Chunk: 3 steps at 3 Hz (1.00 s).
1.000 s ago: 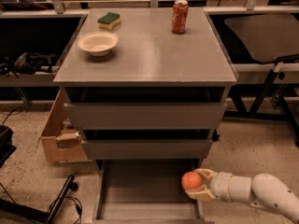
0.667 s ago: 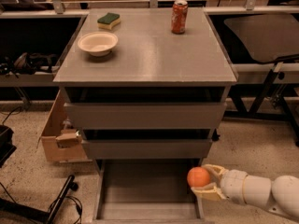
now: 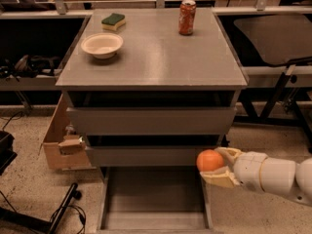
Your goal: Pick orange from bottom drawer and place on counter
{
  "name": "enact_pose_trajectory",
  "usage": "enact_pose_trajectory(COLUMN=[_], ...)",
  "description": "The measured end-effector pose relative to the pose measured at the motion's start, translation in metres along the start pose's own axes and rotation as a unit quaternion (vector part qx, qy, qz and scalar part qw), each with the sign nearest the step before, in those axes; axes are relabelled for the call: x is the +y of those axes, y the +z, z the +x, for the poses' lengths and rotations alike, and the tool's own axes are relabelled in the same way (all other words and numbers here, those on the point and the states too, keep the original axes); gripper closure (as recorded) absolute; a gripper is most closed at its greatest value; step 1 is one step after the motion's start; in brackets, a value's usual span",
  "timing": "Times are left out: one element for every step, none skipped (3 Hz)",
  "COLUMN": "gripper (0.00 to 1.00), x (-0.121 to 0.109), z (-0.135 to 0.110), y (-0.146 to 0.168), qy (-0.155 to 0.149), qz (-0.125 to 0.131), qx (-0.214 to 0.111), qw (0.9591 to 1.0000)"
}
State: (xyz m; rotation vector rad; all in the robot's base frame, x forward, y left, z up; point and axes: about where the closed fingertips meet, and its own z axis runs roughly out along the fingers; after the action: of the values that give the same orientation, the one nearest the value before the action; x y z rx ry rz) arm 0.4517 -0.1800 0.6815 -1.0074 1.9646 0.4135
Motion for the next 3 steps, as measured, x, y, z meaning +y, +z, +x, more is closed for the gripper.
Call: enact_pose_trajectory(gripper=[1.00, 1.00, 1.00], x=[0.000, -0.002, -0.024], z=[-0.014, -0.019, -0.074], y=[-0.001, 0.000, -0.021], qy=[-0.003, -0.007, -0.020], qz=[0.002, 0.003, 0.027], qx=[0.004, 0.002, 0.000], qw=[1.0000, 1.0000, 0.9994])
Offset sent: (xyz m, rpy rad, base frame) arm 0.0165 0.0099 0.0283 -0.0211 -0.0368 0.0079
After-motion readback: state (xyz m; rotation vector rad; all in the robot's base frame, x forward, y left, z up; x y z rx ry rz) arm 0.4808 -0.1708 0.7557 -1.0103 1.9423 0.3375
